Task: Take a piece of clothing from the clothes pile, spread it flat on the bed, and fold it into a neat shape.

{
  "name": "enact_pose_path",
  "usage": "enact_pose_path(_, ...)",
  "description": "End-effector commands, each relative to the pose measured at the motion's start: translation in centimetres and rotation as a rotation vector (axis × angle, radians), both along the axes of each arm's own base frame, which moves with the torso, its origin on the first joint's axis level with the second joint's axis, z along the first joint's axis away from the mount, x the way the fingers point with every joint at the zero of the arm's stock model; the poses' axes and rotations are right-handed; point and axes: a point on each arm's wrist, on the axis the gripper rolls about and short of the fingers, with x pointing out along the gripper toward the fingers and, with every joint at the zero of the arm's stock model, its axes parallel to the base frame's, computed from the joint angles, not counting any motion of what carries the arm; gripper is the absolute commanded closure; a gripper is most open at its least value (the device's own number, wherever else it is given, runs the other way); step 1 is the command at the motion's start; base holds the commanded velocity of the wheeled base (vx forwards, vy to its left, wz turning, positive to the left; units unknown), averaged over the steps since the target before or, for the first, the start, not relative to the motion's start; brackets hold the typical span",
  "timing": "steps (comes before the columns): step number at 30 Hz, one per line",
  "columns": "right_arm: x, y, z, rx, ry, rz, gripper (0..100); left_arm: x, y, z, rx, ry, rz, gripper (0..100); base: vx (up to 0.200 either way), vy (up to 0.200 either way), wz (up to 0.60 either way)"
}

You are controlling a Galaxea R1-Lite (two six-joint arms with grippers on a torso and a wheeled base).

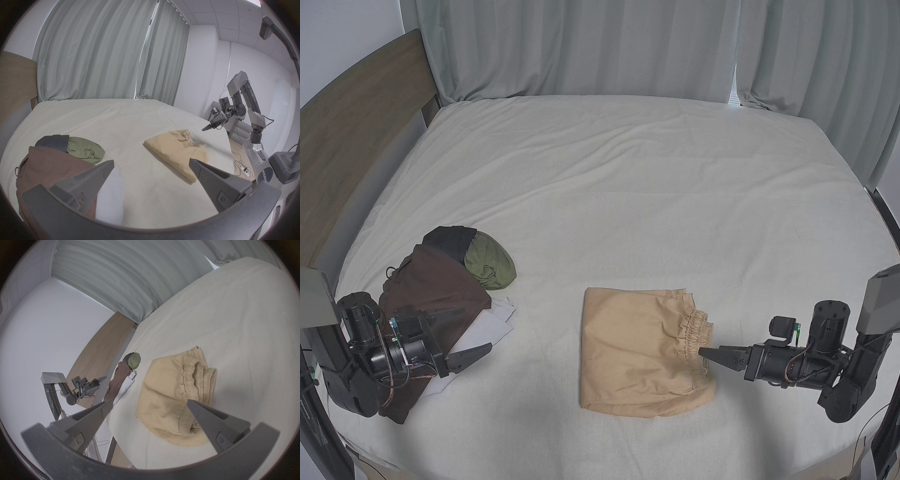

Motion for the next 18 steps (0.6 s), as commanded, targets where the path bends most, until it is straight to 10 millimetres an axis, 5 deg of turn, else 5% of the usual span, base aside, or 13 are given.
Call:
enact_pose_path(1,0.1,0.0,-1.3,-0.015,0.05,-0.003,0,-0.3,0.1,0.0,0.001,0.006,-0.001,0,0.0,0.0,0.0)
enact_pose_path(18,1.3,-0.5,-6.2,-0.096,0.172,-0.044,0,-0.4,0.0,-0.1,0.0,0.014,-0.001,0,0.0,0.0,0.0)
